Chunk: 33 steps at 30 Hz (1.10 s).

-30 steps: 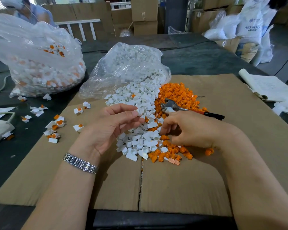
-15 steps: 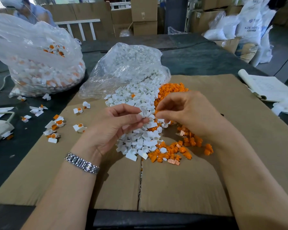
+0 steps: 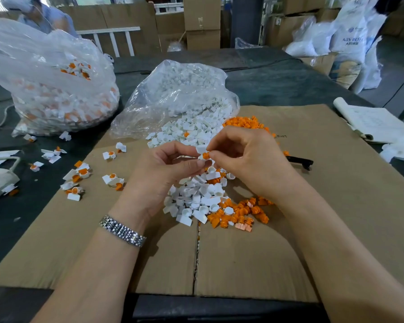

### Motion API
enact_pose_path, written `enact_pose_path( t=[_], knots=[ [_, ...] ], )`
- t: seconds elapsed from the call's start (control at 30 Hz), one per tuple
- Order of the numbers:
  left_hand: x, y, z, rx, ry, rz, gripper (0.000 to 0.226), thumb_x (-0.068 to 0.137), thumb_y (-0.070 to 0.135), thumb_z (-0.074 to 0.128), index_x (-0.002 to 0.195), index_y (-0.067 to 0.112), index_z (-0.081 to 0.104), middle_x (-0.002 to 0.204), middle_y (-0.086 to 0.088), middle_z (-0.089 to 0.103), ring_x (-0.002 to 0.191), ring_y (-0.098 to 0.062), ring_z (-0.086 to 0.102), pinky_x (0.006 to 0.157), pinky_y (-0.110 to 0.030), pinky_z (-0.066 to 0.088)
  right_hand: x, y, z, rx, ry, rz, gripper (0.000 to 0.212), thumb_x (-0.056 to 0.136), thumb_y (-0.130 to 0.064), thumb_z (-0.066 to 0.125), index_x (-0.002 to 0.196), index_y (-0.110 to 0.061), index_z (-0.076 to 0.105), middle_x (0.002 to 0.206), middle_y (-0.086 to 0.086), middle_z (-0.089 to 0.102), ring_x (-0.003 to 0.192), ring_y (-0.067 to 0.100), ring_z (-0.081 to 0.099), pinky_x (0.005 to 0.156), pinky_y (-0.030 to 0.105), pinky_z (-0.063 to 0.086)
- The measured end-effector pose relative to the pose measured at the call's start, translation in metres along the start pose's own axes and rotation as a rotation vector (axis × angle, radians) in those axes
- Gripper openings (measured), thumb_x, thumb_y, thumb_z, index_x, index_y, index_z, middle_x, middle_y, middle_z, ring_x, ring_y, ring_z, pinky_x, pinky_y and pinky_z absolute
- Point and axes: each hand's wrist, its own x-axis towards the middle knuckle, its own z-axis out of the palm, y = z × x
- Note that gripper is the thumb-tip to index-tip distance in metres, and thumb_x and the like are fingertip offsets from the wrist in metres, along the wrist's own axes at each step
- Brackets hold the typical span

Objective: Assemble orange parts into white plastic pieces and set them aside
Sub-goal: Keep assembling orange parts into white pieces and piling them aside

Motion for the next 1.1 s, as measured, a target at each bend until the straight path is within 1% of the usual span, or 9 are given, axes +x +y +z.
enact_pose_path(
  t=[0.17,0.37,0.5,0.6,0.67,0.8,0.87,1.0,1.1],
  knots=[
    [-0.0009,-0.0008,0.0014,0.039,0.002,0.030,0.018,0.072,0.008,0.083,0.086,0.017,0.080,0.096,-0.014,0.079,0.094,-0.027,0.078,0.080,-0.022,0.059,-0.0005,0.0008,-0.0013,-0.053,0.003,-0.018,0.007,0.092,-0.014,0.071,0.096,-0.019,0.073,0.083,-0.012,0.070,0.079,0.002,0.068,0.079,0.022,0.057],
    [0.0000,-0.0010,0.0038,0.131,0.047,0.074,0.021,0.071,0.013,0.086,0.090,0.014,0.078,0.096,-0.009,0.080,0.091,-0.021,0.077,0.076,-0.018,0.056,-0.0008,0.0011,-0.0012,-0.075,0.028,-0.014,0.007,0.091,-0.014,0.071,0.095,-0.019,0.074,0.086,-0.010,0.071,0.081,0.004,0.068,0.079,0.025,0.057],
    [-0.0003,-0.0028,0.0047,0.183,0.048,0.095,0.023,0.076,0.012,0.085,0.096,0.007,0.077,0.101,-0.009,0.079,0.097,-0.023,0.077,0.085,-0.024,0.059,-0.0006,0.0007,0.0009,-0.102,0.022,-0.014,0.008,0.090,-0.011,0.071,0.094,-0.017,0.074,0.085,-0.009,0.071,0.080,0.005,0.068,0.079,0.028,0.058],
    [-0.0002,-0.0030,0.0053,0.017,0.007,0.054,0.012,0.081,0.013,0.080,0.093,0.012,0.081,0.104,-0.011,0.079,0.103,-0.027,0.075,0.092,-0.029,0.059,-0.0006,0.0009,-0.0013,-0.011,0.036,0.039,0.008,0.091,-0.009,0.070,0.093,-0.016,0.073,0.083,-0.006,0.072,0.078,0.008,0.070,0.078,0.027,0.059],
    [0.0010,-0.0029,0.0050,-0.058,0.006,0.045,0.010,0.079,0.012,0.078,0.087,0.015,0.083,0.102,-0.011,0.079,0.102,-0.027,0.075,0.091,-0.028,0.058,-0.0008,0.0000,-0.0029,0.057,0.015,0.073,0.007,0.091,-0.009,0.070,0.093,-0.016,0.073,0.081,-0.003,0.073,0.075,0.010,0.071,0.075,0.025,0.059],
    [0.0012,-0.0067,0.0059,0.139,0.000,0.126,0.015,0.079,0.007,0.081,0.090,0.017,0.078,0.098,-0.001,0.079,0.093,-0.013,0.075,0.080,-0.018,0.056,-0.0003,0.0003,-0.0019,0.125,-0.025,0.154,0.004,0.091,-0.011,0.071,0.093,-0.013,0.072,0.076,0.003,0.074,0.070,0.009,0.073,0.067,0.016,0.055],
    [0.0021,-0.0079,0.0059,0.165,0.020,0.123,0.019,0.081,0.007,0.081,0.097,0.016,0.076,0.099,-0.002,0.079,0.093,-0.014,0.075,0.078,-0.017,0.056,-0.0007,0.0013,-0.0023,0.164,-0.030,0.181,0.004,0.091,-0.012,0.071,0.096,-0.013,0.072,0.078,0.003,0.075,0.071,0.008,0.073,0.069,0.014,0.055],
    [0.0051,-0.0062,0.0009,-0.029,0.029,0.078,0.027,0.073,0.010,0.081,0.098,0.012,0.074,0.101,-0.008,0.078,0.099,-0.023,0.074,0.093,-0.034,0.059,-0.0020,0.0017,-0.0050,0.232,-0.080,0.129,0.023,0.088,-0.016,0.076,0.110,-0.018,0.071,0.093,0.002,0.072,0.080,0.008,0.070,0.078,0.017,0.056],
    [0.0053,-0.0054,-0.0013,-0.154,-0.042,0.068,0.026,0.074,0.002,0.077,0.099,0.008,0.072,0.099,-0.008,0.077,0.096,-0.022,0.074,0.092,-0.032,0.059,-0.0018,0.0009,-0.0029,0.160,-0.054,0.046,0.023,0.087,-0.016,0.077,0.110,-0.019,0.072,0.093,0.002,0.069,0.086,0.013,0.068,0.082,0.025,0.058]
  ],
)
